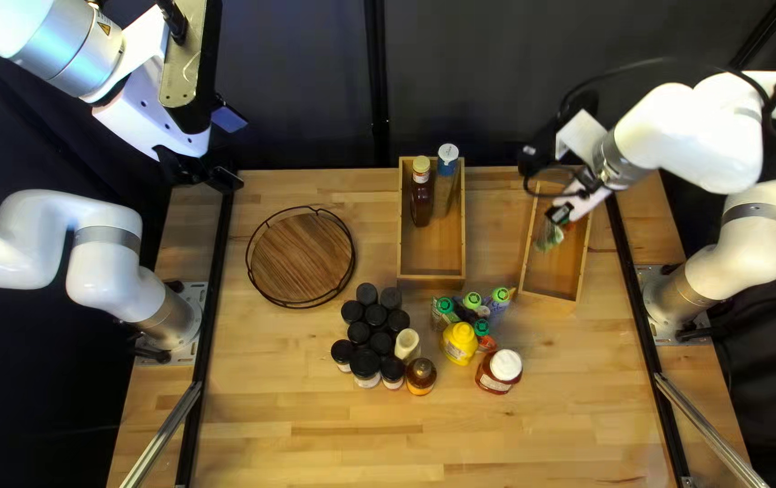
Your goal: Separate condiments, baby food and spices and place it in 3 different racks/containers
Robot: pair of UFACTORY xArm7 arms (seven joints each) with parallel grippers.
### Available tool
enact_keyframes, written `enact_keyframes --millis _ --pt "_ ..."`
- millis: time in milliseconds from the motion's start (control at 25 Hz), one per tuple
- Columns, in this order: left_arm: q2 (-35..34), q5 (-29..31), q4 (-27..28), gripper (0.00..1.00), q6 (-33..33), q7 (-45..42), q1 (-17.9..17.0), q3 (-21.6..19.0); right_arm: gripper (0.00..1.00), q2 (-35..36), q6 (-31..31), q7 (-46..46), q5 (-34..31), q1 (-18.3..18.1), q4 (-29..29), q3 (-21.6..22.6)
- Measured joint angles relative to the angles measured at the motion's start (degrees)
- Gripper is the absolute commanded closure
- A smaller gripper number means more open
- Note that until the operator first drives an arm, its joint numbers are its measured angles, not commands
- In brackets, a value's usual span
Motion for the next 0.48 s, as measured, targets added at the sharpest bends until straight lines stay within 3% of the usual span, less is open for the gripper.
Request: enact_keyframes --millis 480 --pt "0.0 0.0 0.0 0.0 0.0 0.0 0.0 0.0 0.98 -0.71 -5.4 -1.88 -2.61 -4.03 -6.14 -4.41"
